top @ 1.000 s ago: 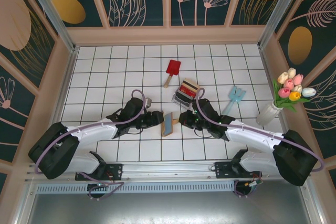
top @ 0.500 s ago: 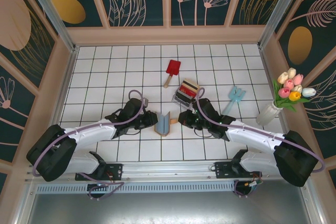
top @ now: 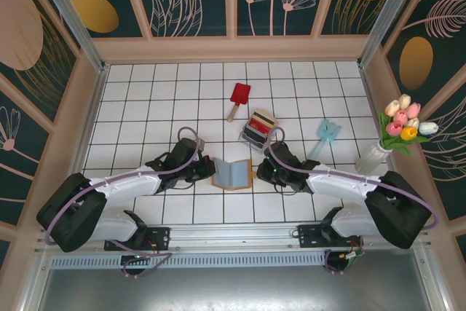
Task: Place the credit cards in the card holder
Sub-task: Open the card holder at the bottom-center of the table.
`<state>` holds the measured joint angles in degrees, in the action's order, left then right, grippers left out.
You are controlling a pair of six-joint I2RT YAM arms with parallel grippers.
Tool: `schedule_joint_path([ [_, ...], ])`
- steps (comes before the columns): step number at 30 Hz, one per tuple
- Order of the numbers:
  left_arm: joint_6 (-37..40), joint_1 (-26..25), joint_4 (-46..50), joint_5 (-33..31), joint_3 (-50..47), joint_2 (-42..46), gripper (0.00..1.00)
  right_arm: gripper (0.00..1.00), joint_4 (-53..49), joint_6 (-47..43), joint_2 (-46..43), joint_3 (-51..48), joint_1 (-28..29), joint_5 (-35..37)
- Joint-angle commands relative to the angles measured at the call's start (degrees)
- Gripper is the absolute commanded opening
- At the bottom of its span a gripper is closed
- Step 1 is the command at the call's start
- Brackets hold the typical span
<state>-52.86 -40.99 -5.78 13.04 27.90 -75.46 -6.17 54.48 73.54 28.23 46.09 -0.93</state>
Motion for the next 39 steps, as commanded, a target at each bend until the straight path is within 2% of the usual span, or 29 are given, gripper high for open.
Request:
schedule_joint_path([
  [1,1.0,-0.1,-2.16,2.6,-0.61,0.98,0.0,0.21,-3.93,-1.05,-0.02,1.36,-0.45,2.38],
  [4,0.73,-0.08,-2.3,2.96,-0.19,1.59,0.0,0.39,-7.89,-1.52,-3.87,5.39,-0.03,4.65],
  [6,0.36,-0.12,-2.3,2.77,-0.12,2.04,0.0,0.46,-9.39,-1.51,-7.52,7.51,0.06,6.21],
  [10,-0.71,-0.02,-3.16,3.17,0.0,2.68,0.0,0.49,-6.29,-3.11,-13.51,9.68,0.21,4.53],
  [14,-1.38,-0.12,-3.51,3.57,0.24,3.28,0.0,0.42,0.75,-4.77,-13.41,11.03,2.24,-2.38],
  [16,-1.66,-0.11,-3.75,3.51,0.14,3.41,0.0,0.4,3.11,-5.42,-10.64,12.09,3.88,-4.84],
  [20,-1.98,-0.12,-4.18,3.48,-0.35,3.14,0.0,0.37,2.92,-5.04,-1.31,14.99,6.25,-5.21],
  [26,-2.94,-0.08,-6.15,3.49,-1.62,2.62,0.0,0.38,-3.02,-3.89,11.62,20.54,9.3,-0.17],
  [35,-3.15,-0.09,-6.23,2.05,-2.83,1.9,0.0,0.45,-6.48,-3.89,20.86,23.08,11.15,1.48],
  [38,-2.9,-0.06,-3.71,-0.03,-3.26,2.44,0.12,0.48,-7.86,-4.73,23.79,24.55,12.31,2.43],
  [39,-2.8,-0.11,-1.69,-1.84,-3.2,3.17,0.2,0.48,-8.86,-4.65,24.89,25.28,12.62,2.96],
])
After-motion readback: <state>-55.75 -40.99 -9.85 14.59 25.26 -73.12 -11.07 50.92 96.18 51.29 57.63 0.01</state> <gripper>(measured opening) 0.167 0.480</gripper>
